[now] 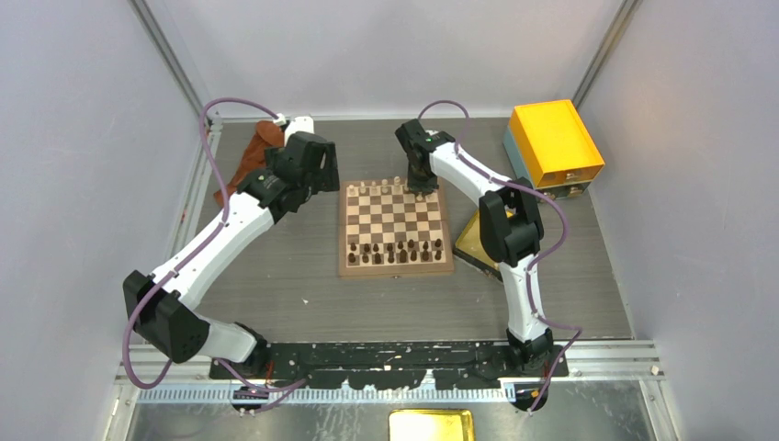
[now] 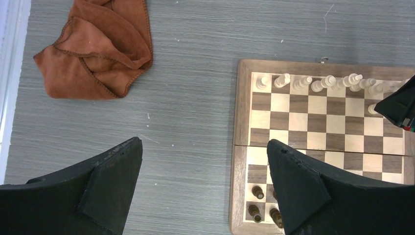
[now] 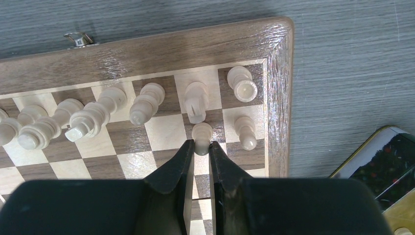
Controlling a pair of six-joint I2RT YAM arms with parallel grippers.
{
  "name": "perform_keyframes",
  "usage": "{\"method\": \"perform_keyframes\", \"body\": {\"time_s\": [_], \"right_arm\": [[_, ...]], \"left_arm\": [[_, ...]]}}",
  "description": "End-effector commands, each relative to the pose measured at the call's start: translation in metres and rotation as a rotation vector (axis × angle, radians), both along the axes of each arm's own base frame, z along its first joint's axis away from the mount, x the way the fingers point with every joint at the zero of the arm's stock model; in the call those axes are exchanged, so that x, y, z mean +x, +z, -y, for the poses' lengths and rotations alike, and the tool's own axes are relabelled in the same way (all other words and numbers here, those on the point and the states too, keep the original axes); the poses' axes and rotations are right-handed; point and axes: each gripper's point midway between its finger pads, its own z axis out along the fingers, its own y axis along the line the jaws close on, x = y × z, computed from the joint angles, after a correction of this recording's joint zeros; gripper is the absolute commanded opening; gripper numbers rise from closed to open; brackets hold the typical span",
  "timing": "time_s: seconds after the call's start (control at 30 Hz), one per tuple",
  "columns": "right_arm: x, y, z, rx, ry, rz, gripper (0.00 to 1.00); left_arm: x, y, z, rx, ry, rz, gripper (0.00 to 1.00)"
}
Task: Set up the chess pieces on the board
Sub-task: Place the chess piece on the chessboard.
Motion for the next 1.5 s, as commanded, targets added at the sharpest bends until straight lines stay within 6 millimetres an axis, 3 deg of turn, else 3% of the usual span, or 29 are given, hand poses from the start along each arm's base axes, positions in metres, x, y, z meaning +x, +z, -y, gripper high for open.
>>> {"method": "perform_keyframes", "body": {"time_s": [0.0,0.47,1.47], "right_arm": [[0.005,-0.001,0.003,-0.010,0.003,0.024,0.11],[0.005,0.003,0.004,-0.011,0.010,0.032,0.38],[0.008,0.043,0.006,0.009,0.039,0.129,0.39]], "left_arm": [[0.007,0.009,0.005,-0.019,-0.002,0.046,0.99],[0.007,0.008,0.007,-0.024,-0.006,0.047,0.98],[0.004,0.009,0.011,-0.025,-0.014,0.050,0.98]]}}
